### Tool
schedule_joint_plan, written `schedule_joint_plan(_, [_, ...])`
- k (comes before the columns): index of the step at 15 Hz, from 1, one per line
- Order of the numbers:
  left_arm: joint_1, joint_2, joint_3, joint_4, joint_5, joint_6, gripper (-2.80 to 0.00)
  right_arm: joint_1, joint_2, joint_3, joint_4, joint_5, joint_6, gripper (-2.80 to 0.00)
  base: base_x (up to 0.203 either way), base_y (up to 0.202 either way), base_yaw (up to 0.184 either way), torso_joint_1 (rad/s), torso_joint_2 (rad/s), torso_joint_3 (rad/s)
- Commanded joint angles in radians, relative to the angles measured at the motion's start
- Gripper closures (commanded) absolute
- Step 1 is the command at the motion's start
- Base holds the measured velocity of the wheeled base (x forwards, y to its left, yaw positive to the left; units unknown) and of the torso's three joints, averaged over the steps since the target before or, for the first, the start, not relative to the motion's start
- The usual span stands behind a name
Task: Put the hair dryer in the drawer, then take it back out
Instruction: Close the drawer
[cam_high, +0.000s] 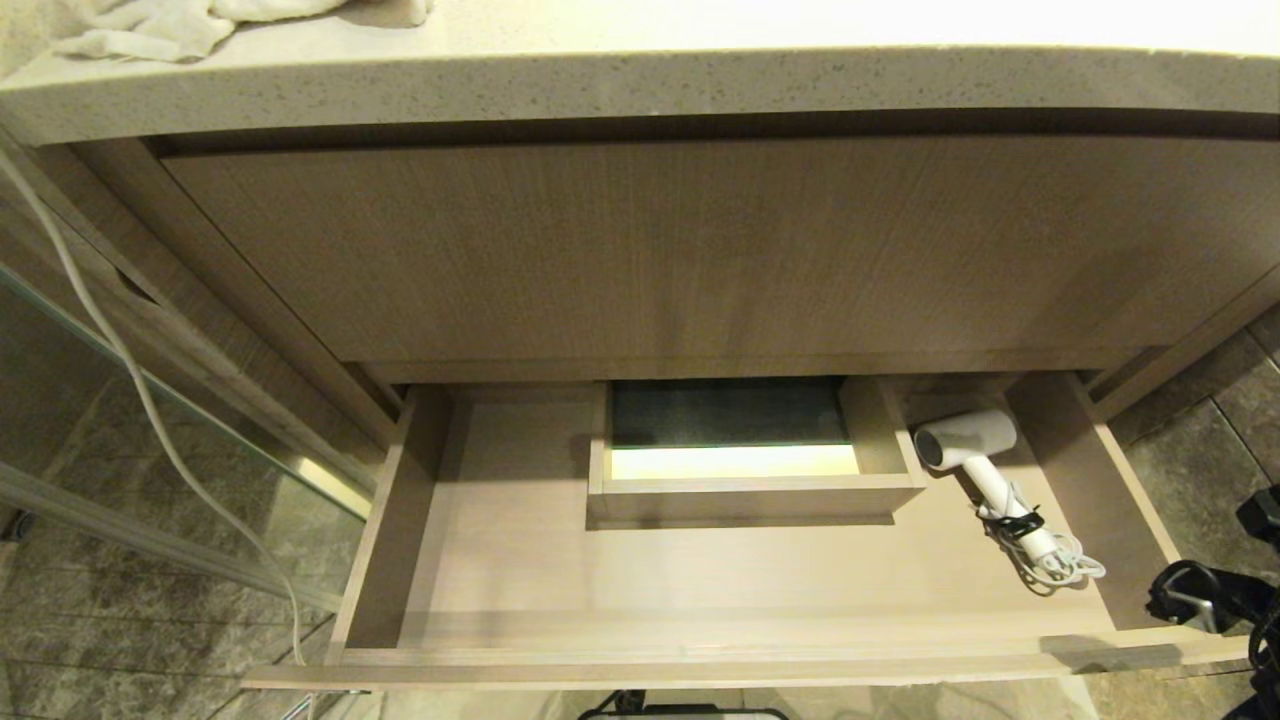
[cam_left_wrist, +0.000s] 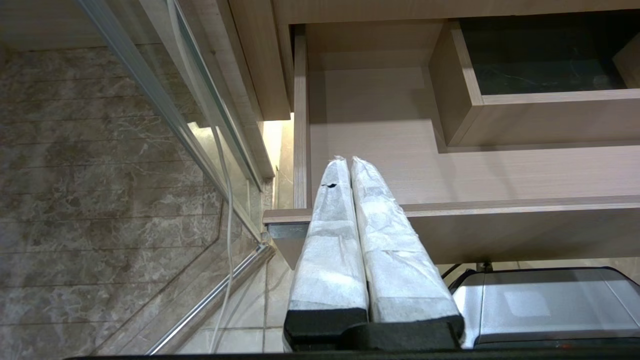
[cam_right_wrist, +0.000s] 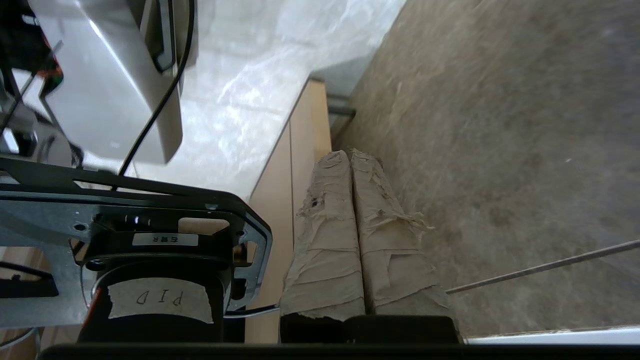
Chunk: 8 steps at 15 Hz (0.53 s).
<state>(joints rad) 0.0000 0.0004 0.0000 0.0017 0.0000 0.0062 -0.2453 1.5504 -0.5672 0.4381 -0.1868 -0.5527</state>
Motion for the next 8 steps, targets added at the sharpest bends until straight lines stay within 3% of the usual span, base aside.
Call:
schedule_joint_plan(1, [0.0,0.001,0.001,0.0,0.0,0.0,0.0,0.0,0.1,-0.004,-0.004,0.0,-0.001,0.0,0.0,0.0,0.0,0.0,0.0,0.0])
schedule_joint_plan(8, [0.0,0.001,0.002,0.0,0.0,0.0,0.0,-0.022,0.338,-0.064,-0.132,0.01,0.011,0.0,0.0,0.0,0.0,0.0,0.0,0.0])
